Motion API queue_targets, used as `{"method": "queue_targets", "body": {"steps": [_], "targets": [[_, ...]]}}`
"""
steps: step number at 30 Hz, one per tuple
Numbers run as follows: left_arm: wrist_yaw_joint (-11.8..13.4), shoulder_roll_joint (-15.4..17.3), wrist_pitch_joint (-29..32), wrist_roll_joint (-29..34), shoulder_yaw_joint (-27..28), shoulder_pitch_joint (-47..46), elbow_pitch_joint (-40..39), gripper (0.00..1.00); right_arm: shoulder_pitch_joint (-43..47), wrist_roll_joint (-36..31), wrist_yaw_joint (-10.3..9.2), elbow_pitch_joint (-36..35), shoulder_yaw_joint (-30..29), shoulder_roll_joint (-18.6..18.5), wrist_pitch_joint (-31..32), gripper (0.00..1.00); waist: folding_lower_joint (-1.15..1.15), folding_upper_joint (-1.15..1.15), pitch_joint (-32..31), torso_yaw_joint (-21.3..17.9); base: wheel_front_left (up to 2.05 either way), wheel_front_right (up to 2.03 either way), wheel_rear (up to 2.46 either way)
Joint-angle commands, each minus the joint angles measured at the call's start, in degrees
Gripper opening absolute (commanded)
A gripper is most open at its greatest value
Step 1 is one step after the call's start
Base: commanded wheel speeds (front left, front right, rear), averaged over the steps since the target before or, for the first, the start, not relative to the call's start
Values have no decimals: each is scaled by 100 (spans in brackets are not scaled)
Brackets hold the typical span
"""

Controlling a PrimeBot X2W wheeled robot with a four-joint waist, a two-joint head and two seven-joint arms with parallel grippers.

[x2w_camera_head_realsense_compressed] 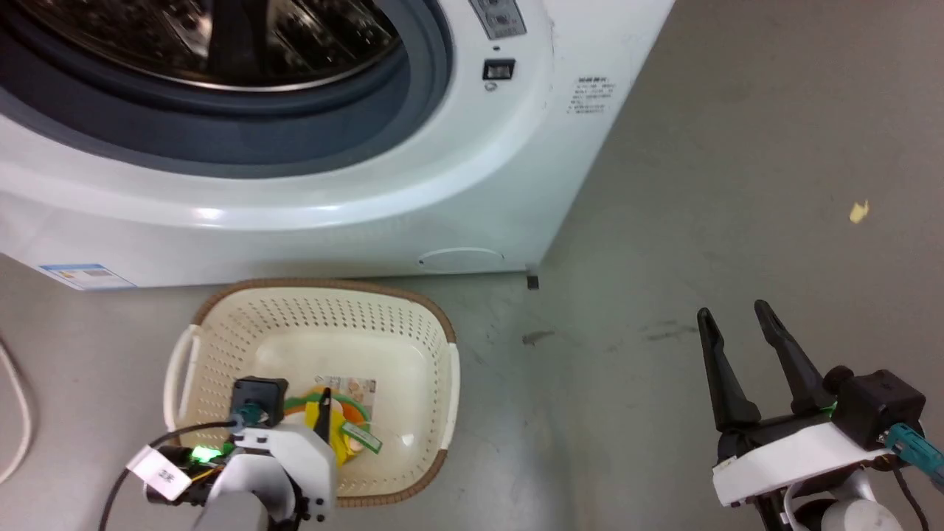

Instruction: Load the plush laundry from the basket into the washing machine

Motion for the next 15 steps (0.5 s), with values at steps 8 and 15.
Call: {"method": "queue_targets", "body": {"steps": [8,15], "targets": [[-59,301,242,-246,-35,-447,686,100,-222,310,-3,-8,126,-1,-146,100,0,0,551,-304,0,0,0],[-5,556,386,-291,-160,-731,1114,100,-323,515,-3,-41,177,-1,-230,100,-1,0,941,-502,0,0,0]]}}
